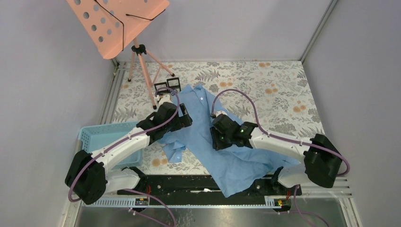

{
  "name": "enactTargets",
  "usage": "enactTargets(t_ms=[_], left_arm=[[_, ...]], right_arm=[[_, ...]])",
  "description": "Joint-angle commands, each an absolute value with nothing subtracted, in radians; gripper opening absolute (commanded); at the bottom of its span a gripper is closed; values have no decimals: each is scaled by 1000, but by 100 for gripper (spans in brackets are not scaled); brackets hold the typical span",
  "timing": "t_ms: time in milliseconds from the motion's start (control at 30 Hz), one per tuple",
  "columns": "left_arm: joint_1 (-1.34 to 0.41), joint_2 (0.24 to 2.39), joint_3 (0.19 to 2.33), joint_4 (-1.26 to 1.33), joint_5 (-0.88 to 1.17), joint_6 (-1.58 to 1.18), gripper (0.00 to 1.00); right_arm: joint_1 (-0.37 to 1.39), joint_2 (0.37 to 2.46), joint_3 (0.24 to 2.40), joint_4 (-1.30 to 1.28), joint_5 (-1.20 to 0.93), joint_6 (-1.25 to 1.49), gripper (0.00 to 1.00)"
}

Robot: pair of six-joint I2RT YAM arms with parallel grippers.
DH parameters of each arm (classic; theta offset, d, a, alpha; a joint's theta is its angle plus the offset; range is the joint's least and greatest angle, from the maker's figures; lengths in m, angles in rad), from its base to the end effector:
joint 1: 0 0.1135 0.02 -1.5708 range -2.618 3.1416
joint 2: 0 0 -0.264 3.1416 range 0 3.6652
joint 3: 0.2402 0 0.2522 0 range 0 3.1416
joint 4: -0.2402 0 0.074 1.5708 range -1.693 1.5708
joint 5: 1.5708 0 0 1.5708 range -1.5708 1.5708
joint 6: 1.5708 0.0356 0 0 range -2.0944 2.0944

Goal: Pin the brooch onto the clothing
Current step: Flatten out the clothes at the center of the board.

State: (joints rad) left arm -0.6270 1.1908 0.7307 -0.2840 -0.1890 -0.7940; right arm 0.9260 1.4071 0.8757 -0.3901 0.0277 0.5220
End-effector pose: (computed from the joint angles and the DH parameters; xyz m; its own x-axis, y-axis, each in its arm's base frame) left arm 0.2051 -0.1403 0.2299 -0.7156 -0.3465 -0.6065 -0.0656 0.8978 -0.4355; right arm 0.1720 0.2270 0.2143 -0.8083 -0.2456 -0.5351 -0.4451 0.8498 0.2824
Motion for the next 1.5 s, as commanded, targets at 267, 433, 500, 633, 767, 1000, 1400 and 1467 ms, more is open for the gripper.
enactTargets(t_ms=[267, 433, 500, 633, 767, 1000, 1400, 1467], left_arm=[[-577, 1207, 846, -245, -177, -780, 99], [-577, 1295, 962, -233, -125, -767, 99], [-577, 1332, 1003, -230, -107, -762, 99], [-576, 1388, 1056, -210, -72, -762, 99], [-582, 1442, 1094, -185, -21, -781, 99], [-634, 1564, 1098, -67, 95, -834, 99], [-684, 1737, 1155, -4, 162, -866, 98], [-687, 1756, 1157, 15, 179, -869, 95]], right_arm=[[1058, 1069, 897, -508, 419, 611, 95], [1020, 1040, 910, -565, 544, 545, 100], [955, 1060, 920, -561, 509, 510, 100], [821, 1105, 915, -488, 437, 432, 100], [658, 1158, 908, -449, 333, 517, 100], [575, 1173, 831, -415, 390, 804, 100], [521, 1222, 727, -417, 454, 1233, 100], [506, 1225, 709, -386, 457, 1257, 100]])
